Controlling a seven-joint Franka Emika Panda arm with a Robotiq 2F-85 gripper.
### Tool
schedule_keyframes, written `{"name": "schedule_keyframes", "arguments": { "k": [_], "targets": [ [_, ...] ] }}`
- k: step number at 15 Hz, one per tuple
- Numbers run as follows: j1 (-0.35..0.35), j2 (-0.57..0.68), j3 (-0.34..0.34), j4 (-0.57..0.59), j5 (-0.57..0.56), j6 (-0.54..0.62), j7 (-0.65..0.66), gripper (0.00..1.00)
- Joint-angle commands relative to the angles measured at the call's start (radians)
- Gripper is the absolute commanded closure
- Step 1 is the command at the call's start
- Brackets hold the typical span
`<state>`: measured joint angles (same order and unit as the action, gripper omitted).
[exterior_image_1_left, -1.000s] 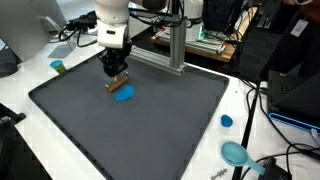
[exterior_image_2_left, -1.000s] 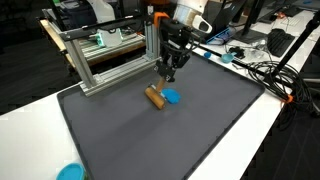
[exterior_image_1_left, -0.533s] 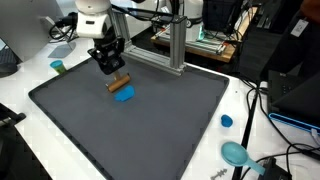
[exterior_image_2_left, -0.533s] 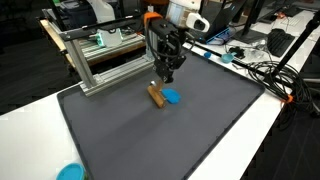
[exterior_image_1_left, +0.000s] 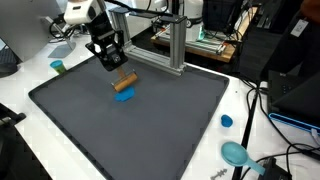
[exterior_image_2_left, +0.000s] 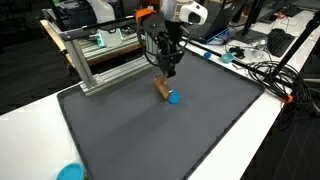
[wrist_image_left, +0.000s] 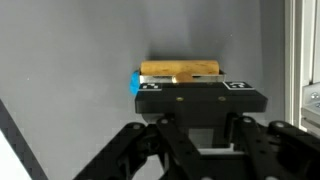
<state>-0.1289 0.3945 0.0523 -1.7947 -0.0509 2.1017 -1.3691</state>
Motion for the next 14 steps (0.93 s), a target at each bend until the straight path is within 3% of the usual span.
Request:
{"name": "schedule_keyframes", "arguments": {
  "k": [1, 4, 5, 14],
  "targets": [
    [0.006, -0.011, -0.013, -0.006, 0.000, 0.025, 0.021, 0.78],
    [0.012, -0.015, -0.017, -0.005, -0.012, 0.042, 0.046, 0.78],
    [0.005, 0.002, -0.010, 0.000, 0.001, 0.032, 0.026, 0.53],
    [0.005, 0.002, -0.011, 0.000, 0.001, 0.036, 0.032, 0.53]
  ]
}}
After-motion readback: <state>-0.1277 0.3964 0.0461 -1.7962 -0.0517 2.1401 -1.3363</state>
